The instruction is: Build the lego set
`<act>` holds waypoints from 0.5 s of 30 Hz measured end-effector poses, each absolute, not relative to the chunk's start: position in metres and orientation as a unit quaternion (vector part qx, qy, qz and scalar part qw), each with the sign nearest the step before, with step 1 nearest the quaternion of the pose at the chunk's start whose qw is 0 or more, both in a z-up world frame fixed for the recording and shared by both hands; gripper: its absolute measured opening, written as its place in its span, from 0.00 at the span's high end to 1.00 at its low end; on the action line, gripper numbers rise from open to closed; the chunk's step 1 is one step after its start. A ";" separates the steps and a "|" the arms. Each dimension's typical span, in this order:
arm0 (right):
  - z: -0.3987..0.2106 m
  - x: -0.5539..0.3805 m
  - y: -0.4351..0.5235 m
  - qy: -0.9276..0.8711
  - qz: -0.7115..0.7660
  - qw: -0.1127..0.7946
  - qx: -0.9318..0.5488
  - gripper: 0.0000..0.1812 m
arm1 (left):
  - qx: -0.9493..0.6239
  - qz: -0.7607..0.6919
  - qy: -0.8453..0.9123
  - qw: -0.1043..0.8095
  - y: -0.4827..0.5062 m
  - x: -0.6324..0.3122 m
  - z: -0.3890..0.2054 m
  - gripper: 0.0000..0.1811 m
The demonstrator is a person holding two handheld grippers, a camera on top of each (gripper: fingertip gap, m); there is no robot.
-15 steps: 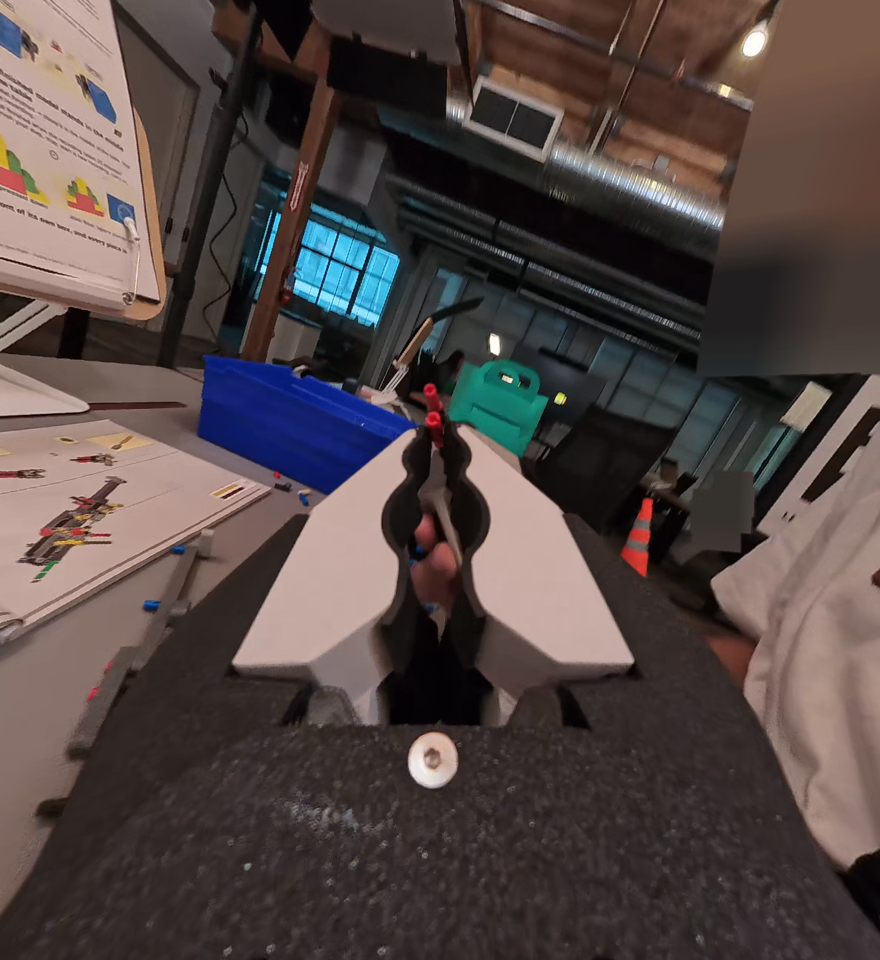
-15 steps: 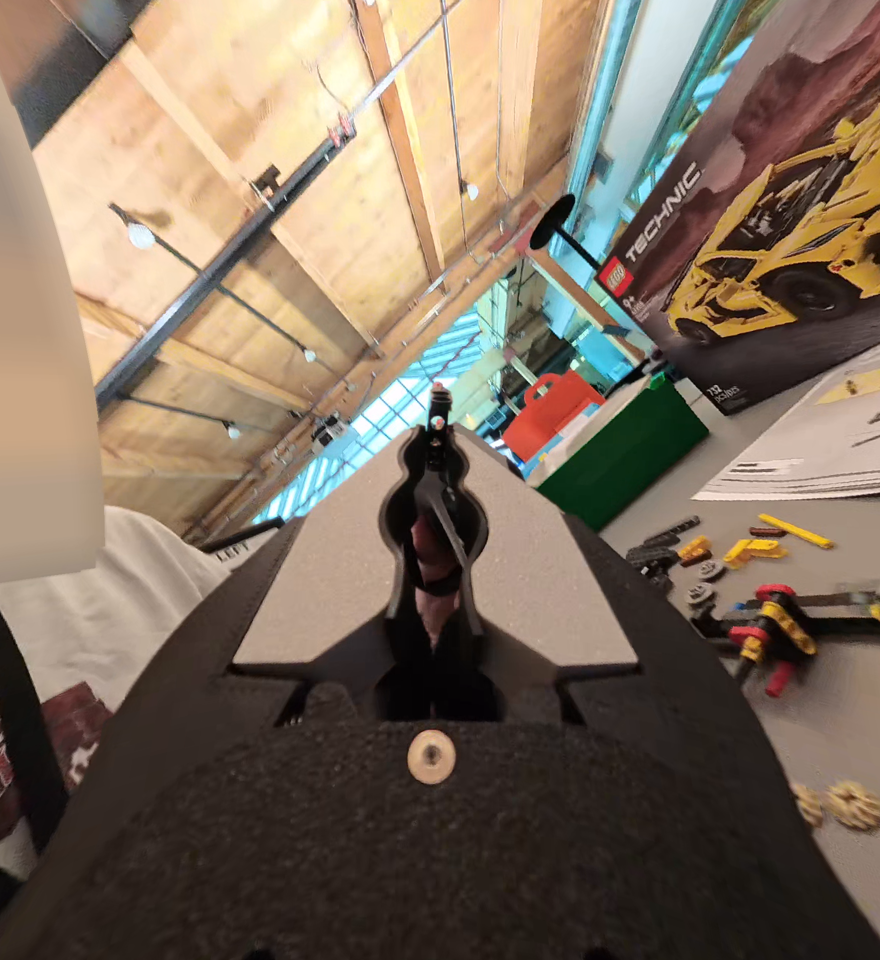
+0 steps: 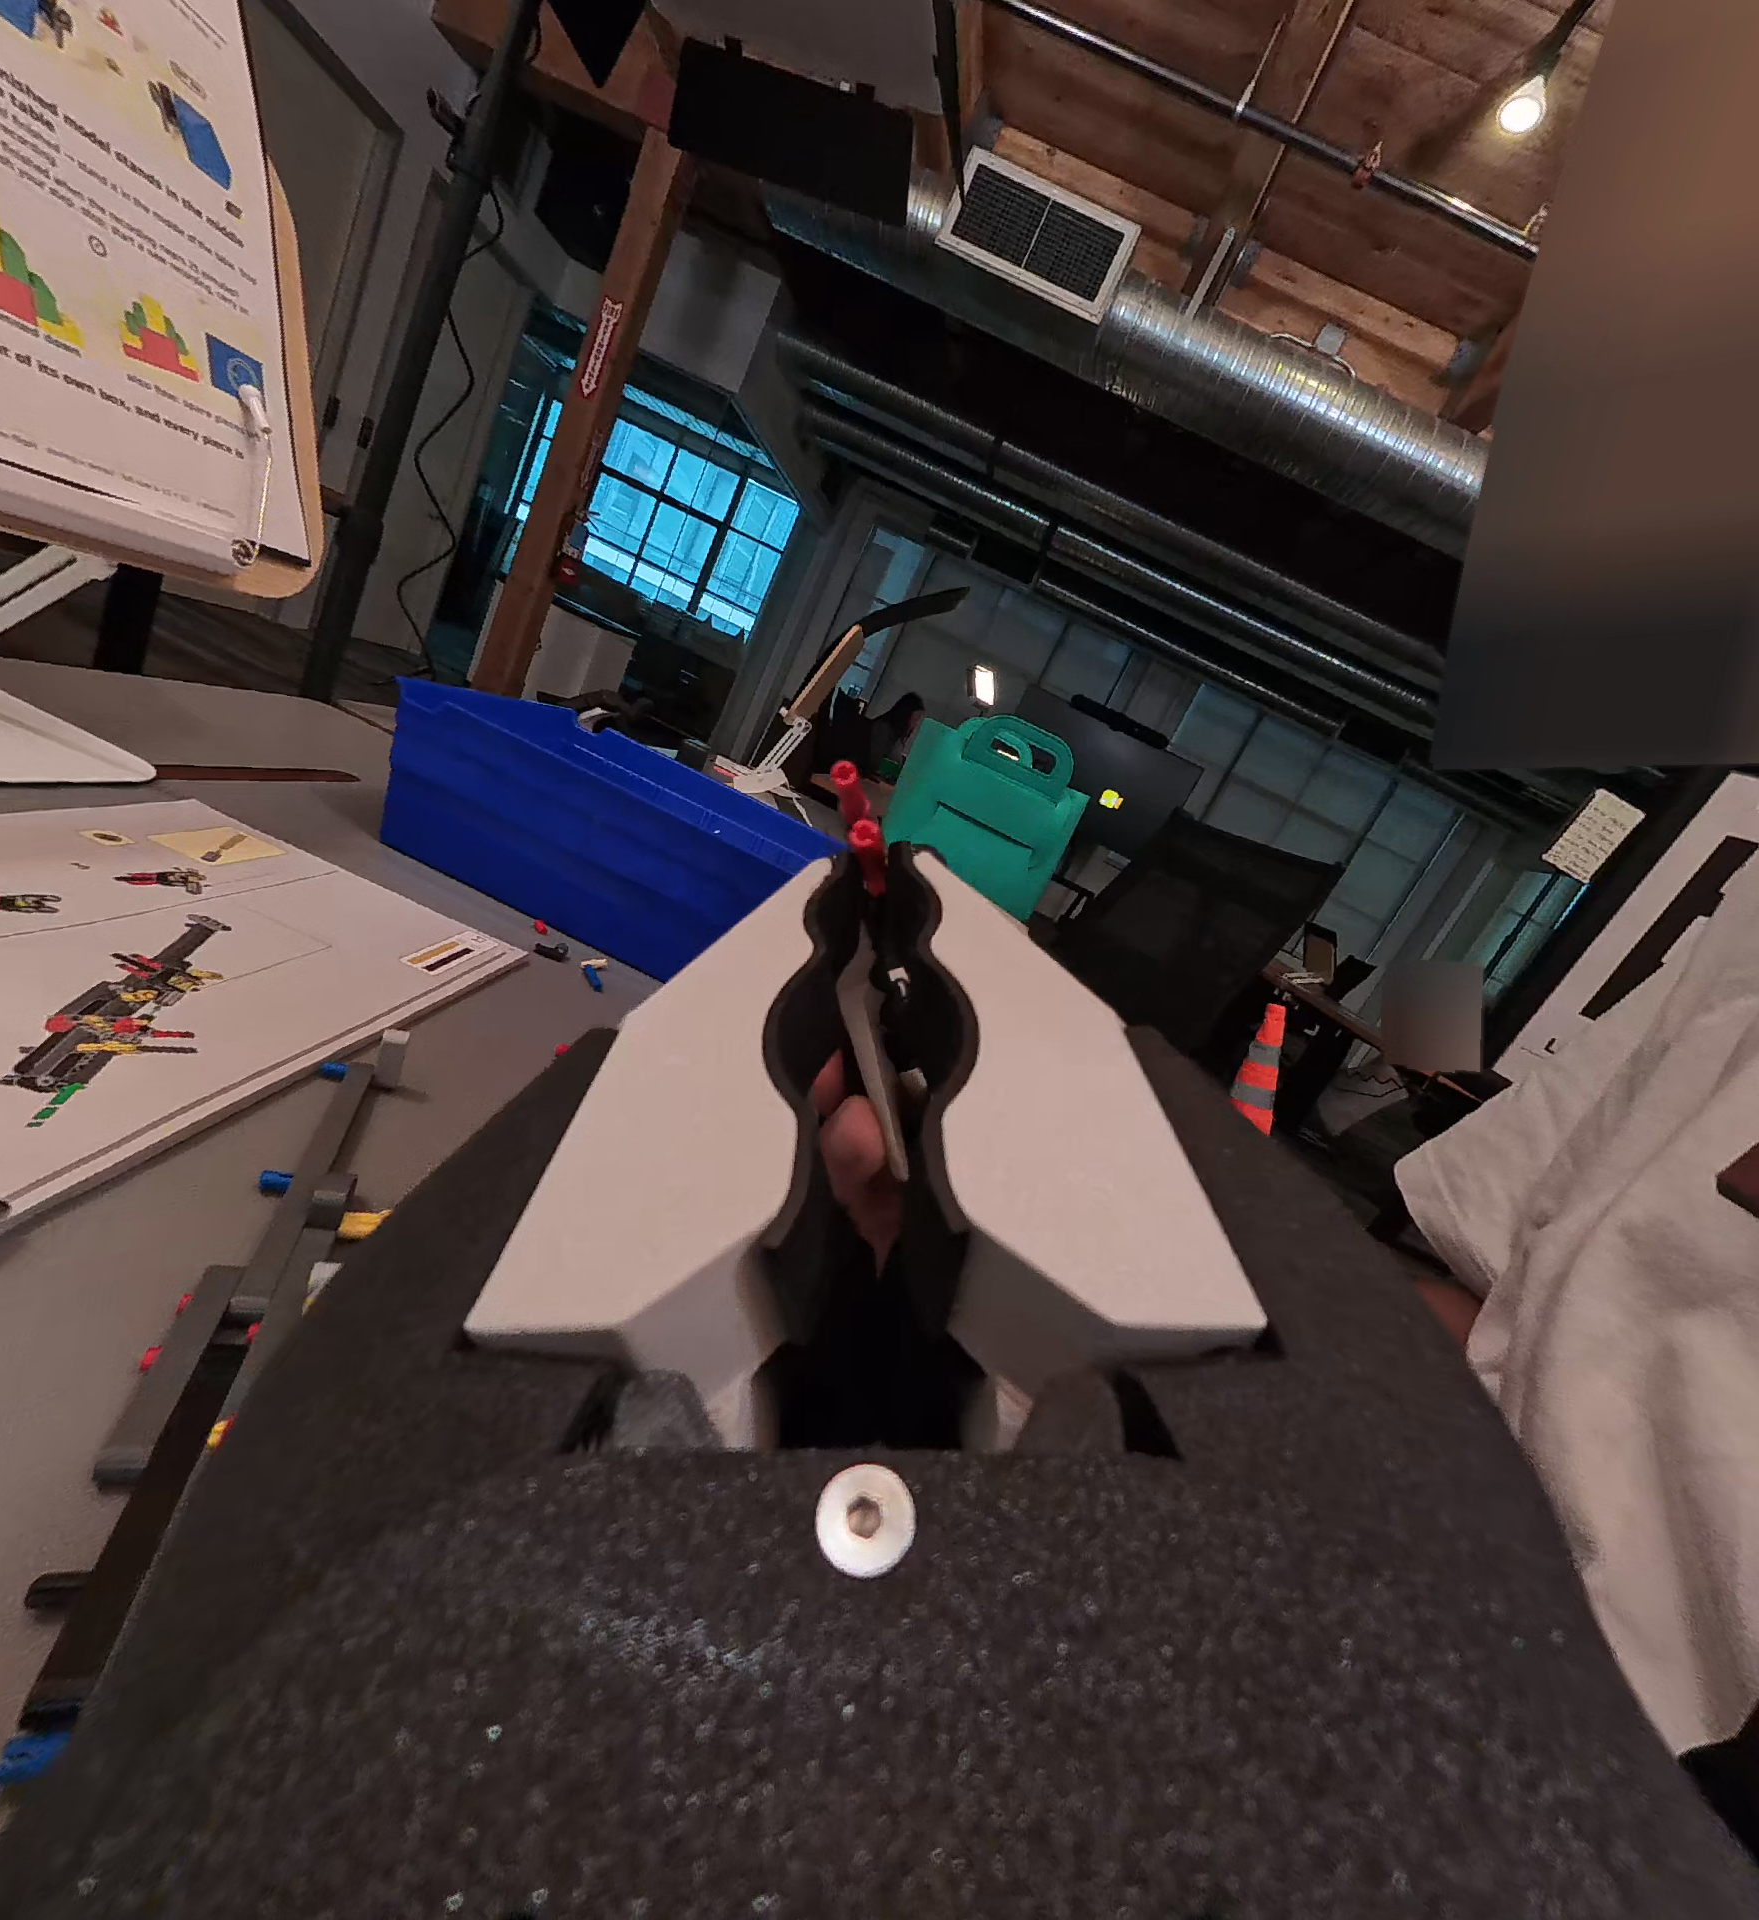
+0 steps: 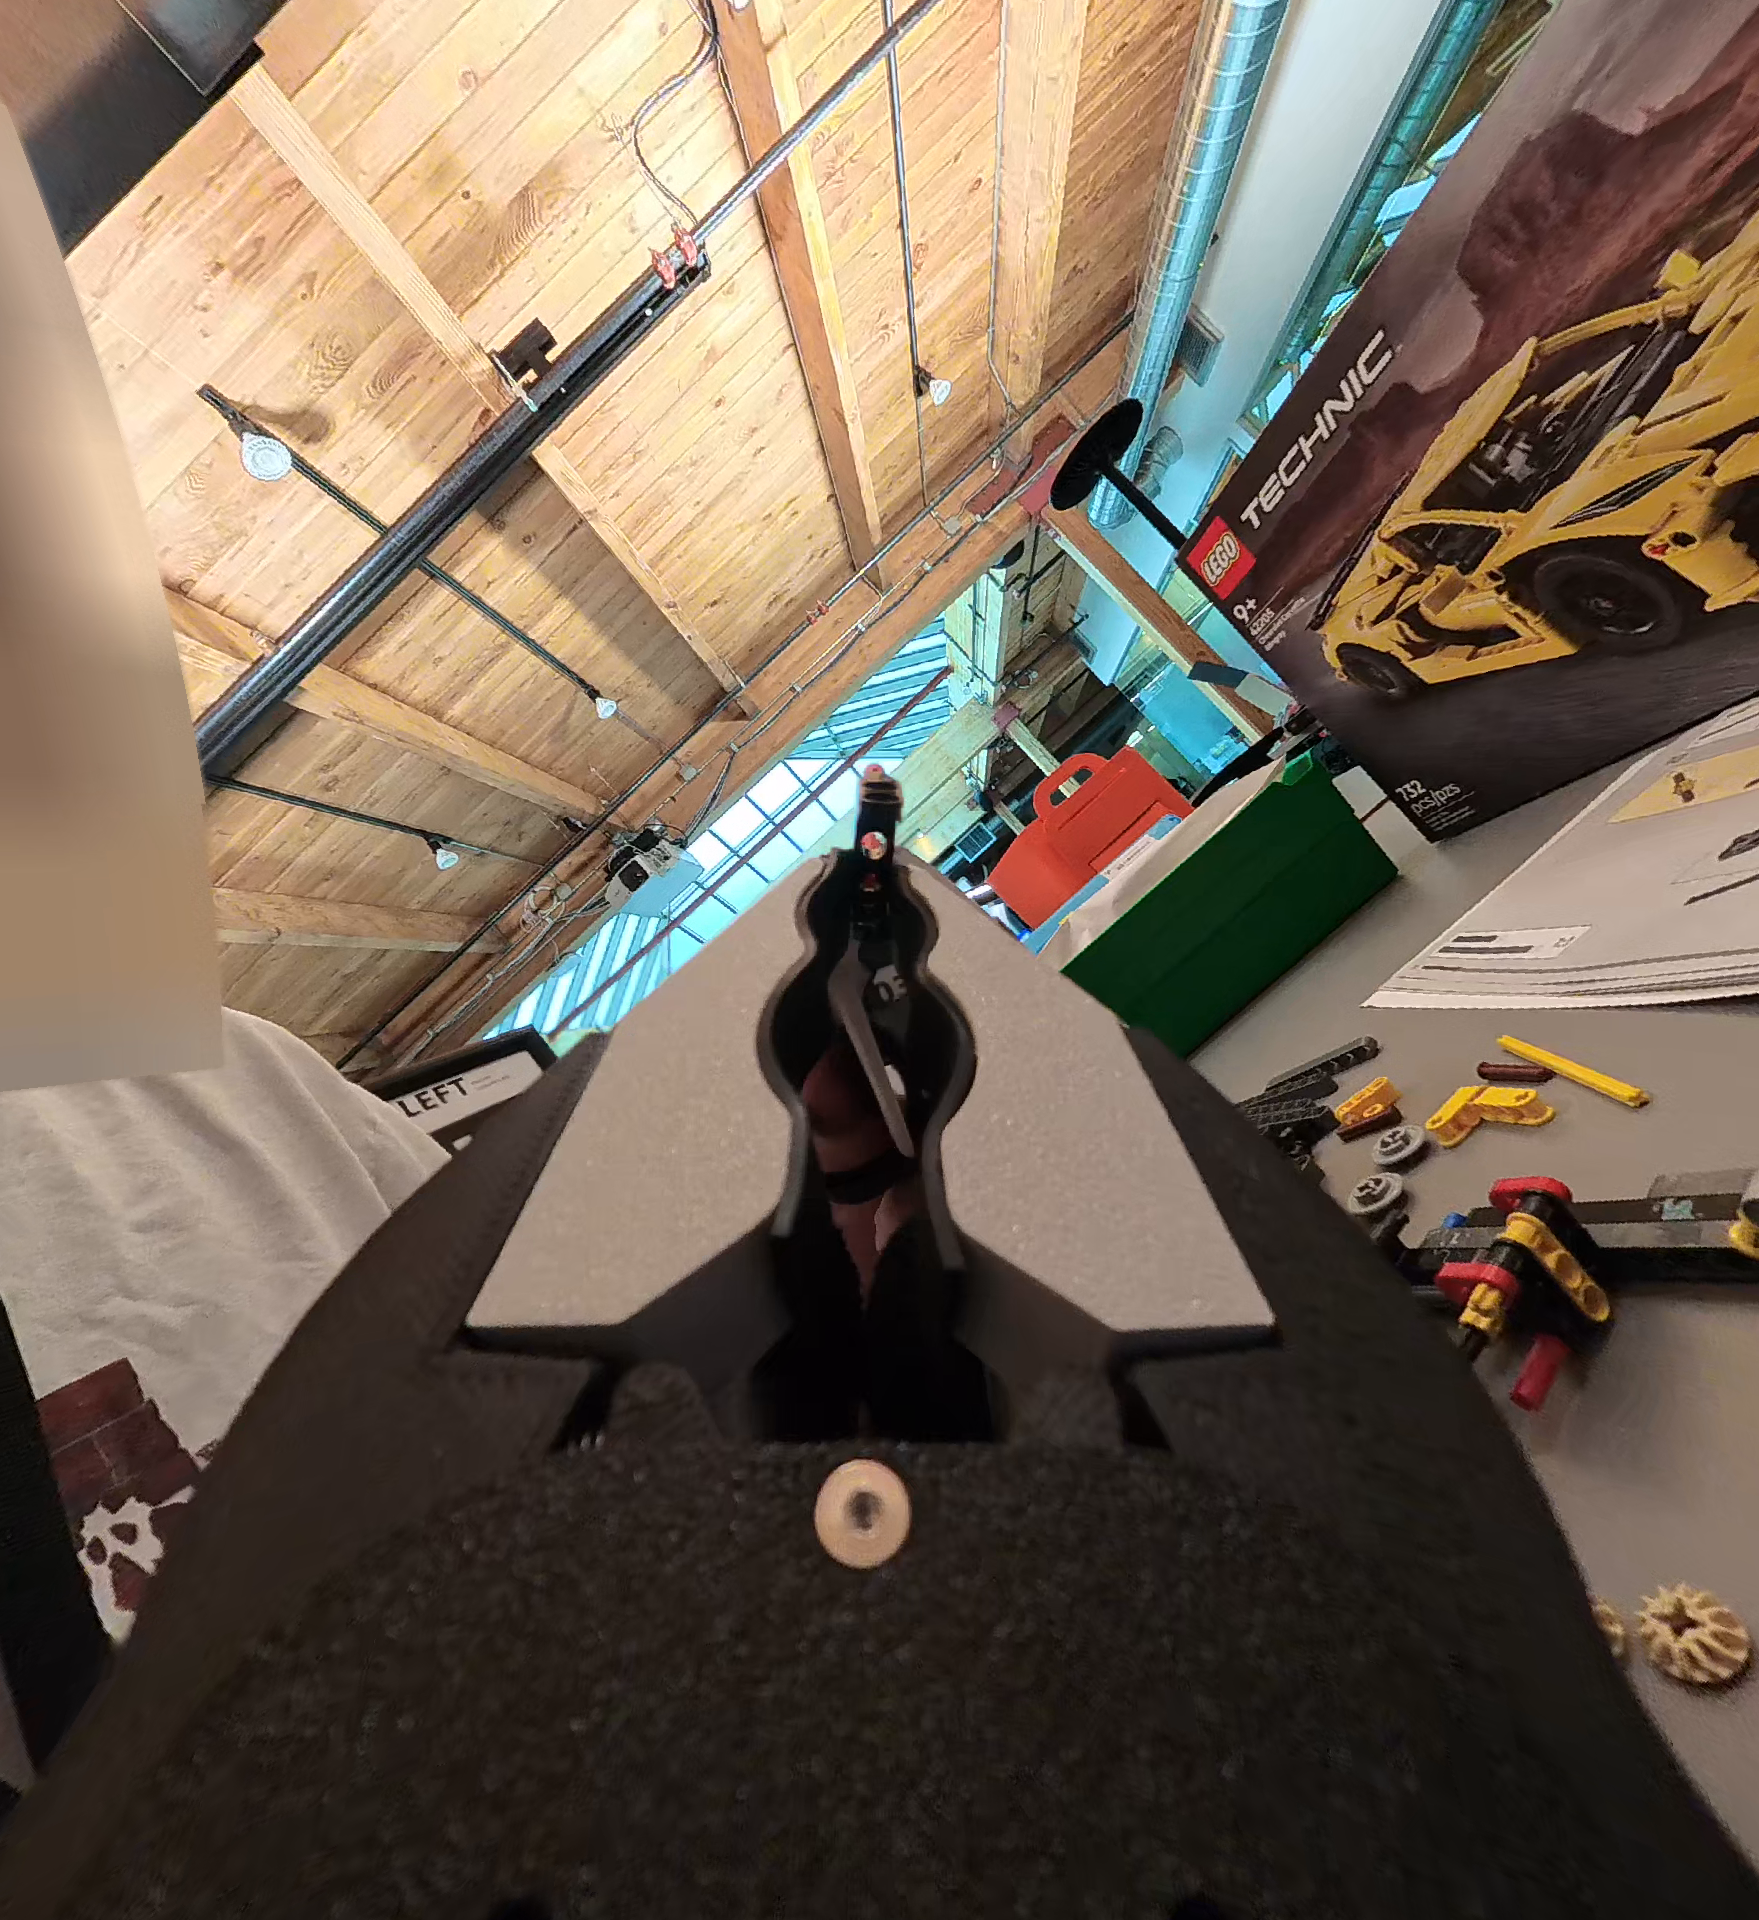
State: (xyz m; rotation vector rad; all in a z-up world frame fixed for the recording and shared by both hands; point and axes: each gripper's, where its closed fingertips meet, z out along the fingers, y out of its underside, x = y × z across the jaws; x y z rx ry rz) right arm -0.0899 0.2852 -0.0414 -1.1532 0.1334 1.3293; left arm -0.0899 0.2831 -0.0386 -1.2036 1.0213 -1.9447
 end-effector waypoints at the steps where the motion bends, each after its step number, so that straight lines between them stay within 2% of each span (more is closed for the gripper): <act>1: -0.042 -0.090 0.285 0.055 0.577 0.637 -0.508 0.97 | -0.458 -0.733 0.390 0.317 0.283 -0.089 -0.039 0.99; 15: -0.038 -0.090 0.286 0.065 0.586 0.640 -0.493 0.96 | -0.458 -0.739 0.364 0.334 0.285 -0.088 -0.035 0.99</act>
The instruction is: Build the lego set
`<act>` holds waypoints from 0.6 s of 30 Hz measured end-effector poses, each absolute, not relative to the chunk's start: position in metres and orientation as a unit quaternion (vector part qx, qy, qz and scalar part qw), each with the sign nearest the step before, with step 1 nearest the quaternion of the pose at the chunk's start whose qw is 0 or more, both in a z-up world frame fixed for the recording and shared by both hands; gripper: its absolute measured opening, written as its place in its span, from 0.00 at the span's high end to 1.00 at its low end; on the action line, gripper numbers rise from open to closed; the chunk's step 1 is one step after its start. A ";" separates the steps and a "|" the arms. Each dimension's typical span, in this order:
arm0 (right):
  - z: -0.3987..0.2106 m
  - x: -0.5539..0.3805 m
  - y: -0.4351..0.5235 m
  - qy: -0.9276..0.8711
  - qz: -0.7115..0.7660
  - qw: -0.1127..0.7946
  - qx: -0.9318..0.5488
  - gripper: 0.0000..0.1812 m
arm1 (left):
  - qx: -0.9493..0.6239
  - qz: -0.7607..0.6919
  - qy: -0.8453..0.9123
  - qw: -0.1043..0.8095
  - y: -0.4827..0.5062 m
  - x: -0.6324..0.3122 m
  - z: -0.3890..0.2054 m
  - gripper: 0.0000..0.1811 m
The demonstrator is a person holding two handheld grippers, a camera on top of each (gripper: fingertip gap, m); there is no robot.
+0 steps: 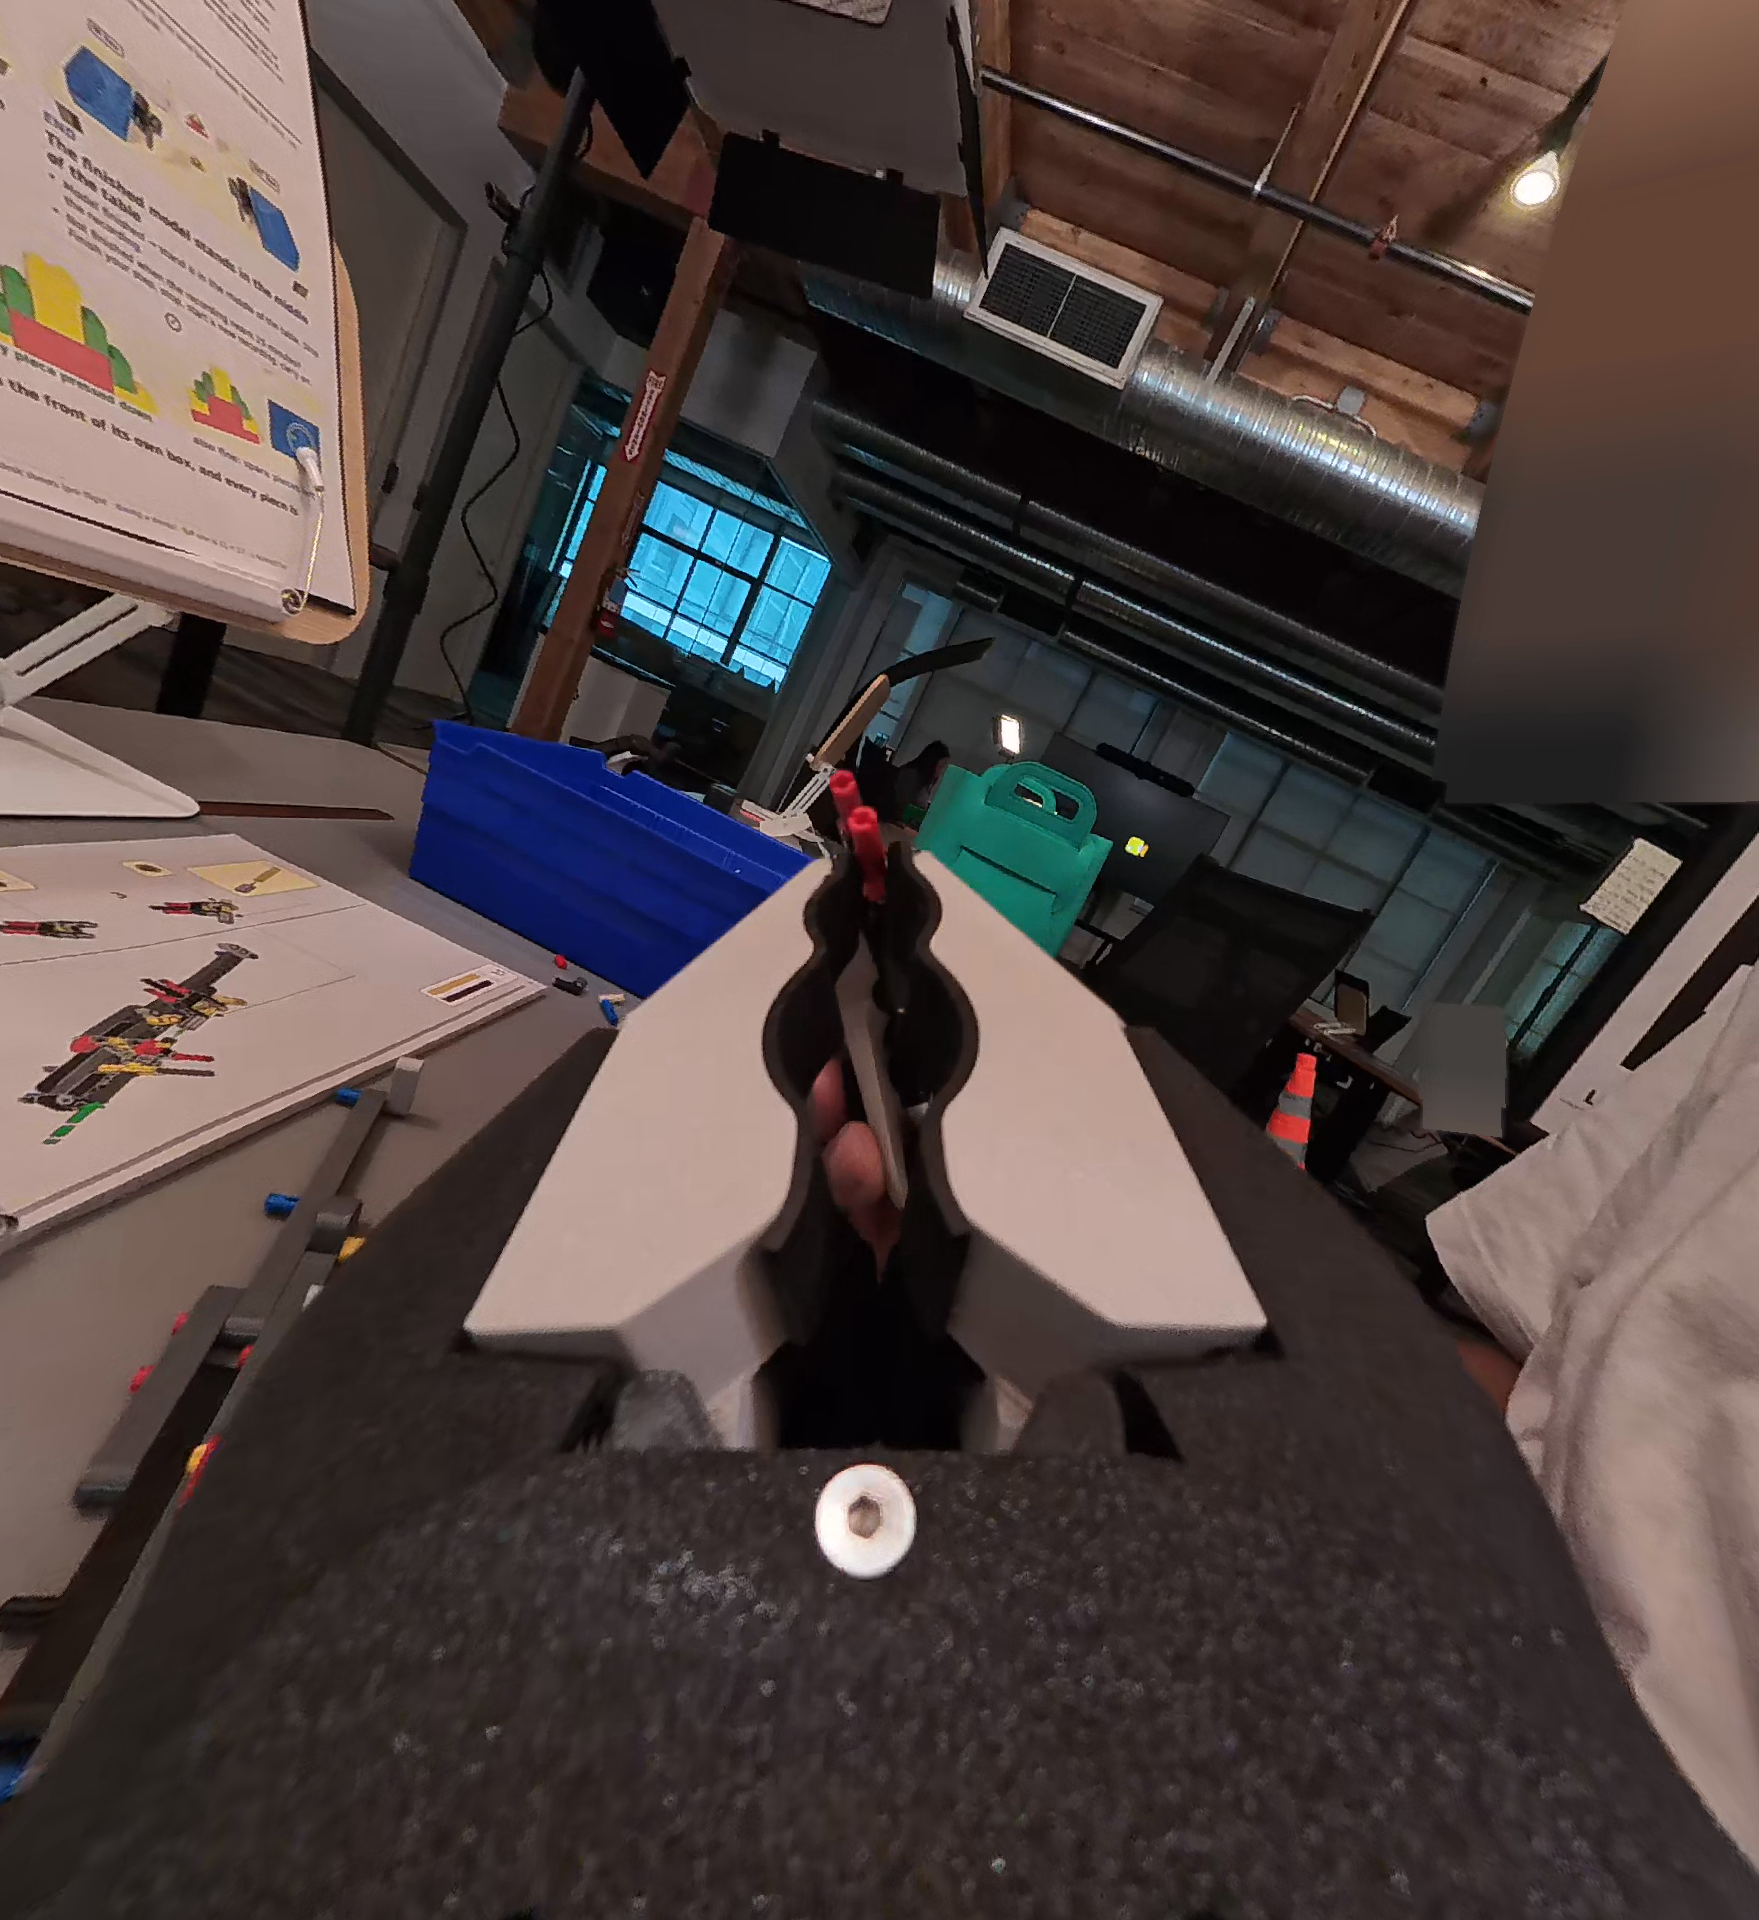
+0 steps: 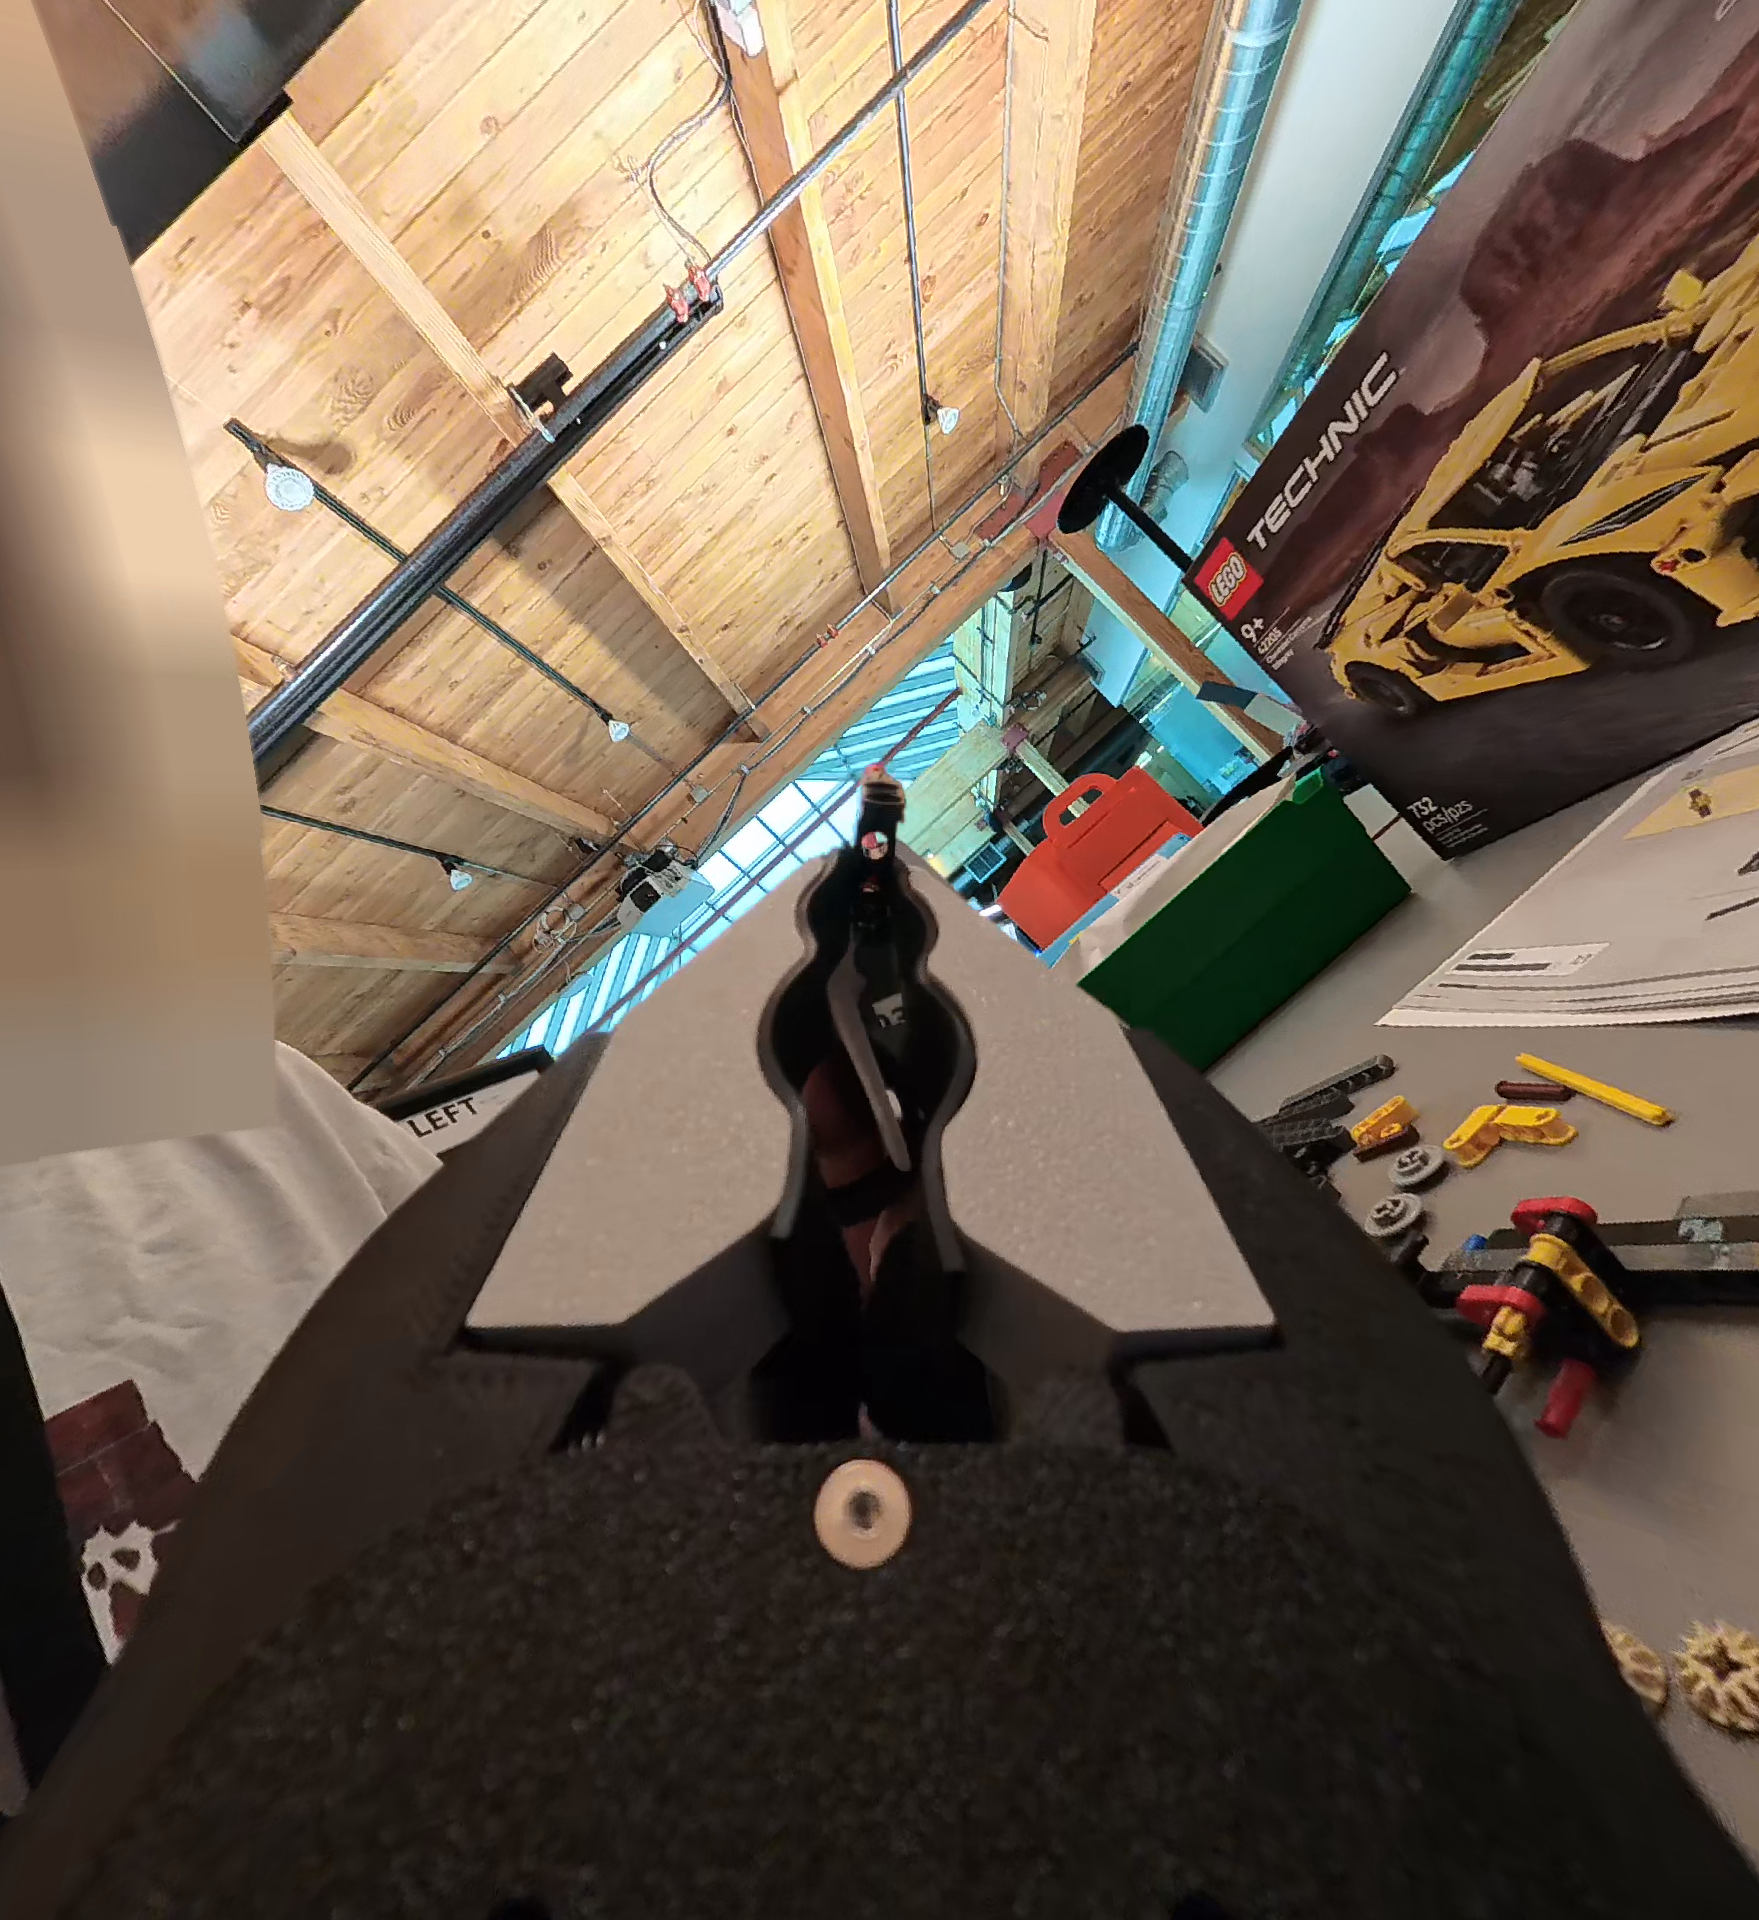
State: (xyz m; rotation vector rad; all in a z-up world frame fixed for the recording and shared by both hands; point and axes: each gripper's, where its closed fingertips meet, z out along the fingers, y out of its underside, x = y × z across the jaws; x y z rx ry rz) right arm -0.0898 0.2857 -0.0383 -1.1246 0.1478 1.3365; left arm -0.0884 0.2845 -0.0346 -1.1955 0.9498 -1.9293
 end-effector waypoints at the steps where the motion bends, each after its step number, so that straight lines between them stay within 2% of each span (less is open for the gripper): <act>1: -0.038 -0.089 0.286 0.069 0.584 0.642 -0.492 0.96 | -0.460 -0.740 0.358 0.335 0.285 -0.088 -0.034 0.99; 9: -0.034 -0.086 0.285 0.075 0.558 0.674 -0.478 0.96 | -0.462 -0.763 0.319 0.320 0.285 -0.085 -0.030 0.99; 18: -0.034 -0.095 0.280 0.082 0.685 0.573 -0.443 0.97 | -0.410 -0.700 0.439 0.387 0.277 -0.091 -0.028 0.98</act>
